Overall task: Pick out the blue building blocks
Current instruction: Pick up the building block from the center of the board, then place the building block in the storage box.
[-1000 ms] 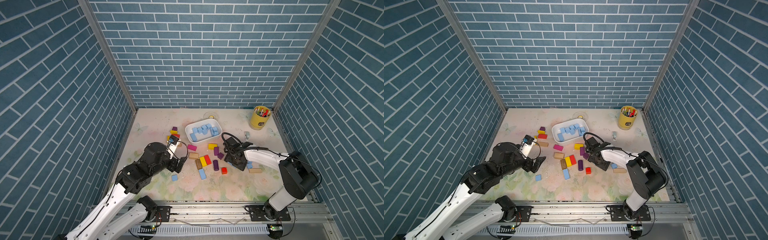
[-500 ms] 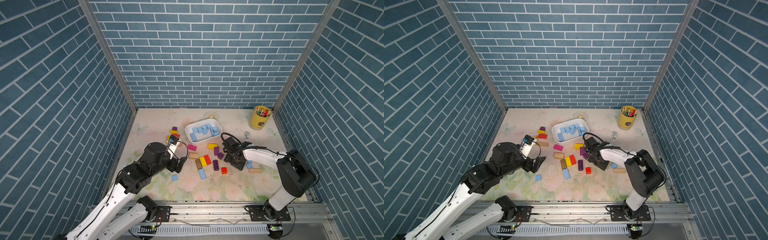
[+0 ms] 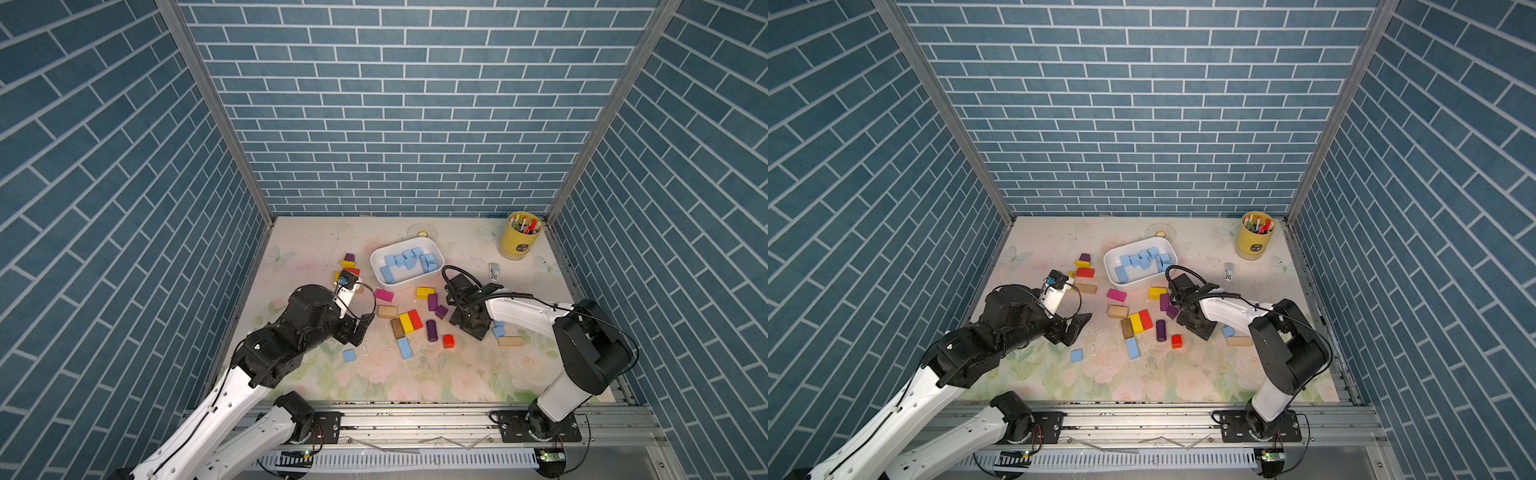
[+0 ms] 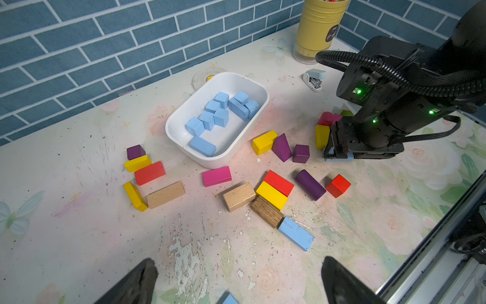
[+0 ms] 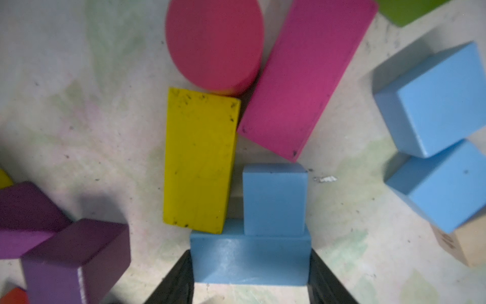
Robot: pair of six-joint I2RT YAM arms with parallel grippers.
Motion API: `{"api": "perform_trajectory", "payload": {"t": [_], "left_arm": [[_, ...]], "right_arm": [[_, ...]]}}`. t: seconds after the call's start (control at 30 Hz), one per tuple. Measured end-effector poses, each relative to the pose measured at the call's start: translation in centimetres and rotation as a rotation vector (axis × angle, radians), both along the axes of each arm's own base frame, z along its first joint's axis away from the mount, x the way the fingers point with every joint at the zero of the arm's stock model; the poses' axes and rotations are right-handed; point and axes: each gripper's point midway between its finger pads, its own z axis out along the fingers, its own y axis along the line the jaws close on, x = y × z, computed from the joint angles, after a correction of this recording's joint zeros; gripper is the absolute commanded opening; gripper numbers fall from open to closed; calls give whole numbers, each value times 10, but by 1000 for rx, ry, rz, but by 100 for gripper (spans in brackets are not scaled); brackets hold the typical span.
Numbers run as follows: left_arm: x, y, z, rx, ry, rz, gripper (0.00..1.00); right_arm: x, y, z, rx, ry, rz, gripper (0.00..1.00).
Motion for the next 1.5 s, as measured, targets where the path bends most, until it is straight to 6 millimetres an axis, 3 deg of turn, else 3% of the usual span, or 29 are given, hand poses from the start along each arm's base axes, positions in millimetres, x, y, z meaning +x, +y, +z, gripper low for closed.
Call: {"api": "perform_trajectory", "payload": {"t": [0.4,0.8,1.07,1.5], "left_arm": [[0,0,0,0,0,0,99],[0,0,0,0,0,0,99],[0,0,0,-1,-2,0,99],[-1,1,1,-3,-5,0,99]], "right_arm": [[1,2,5,11,-7,3,53],[31,40,63,70,-149,112,48],[70,83,108,82,-260,263,47],[132,147,117,13,-304,541,46]]}}
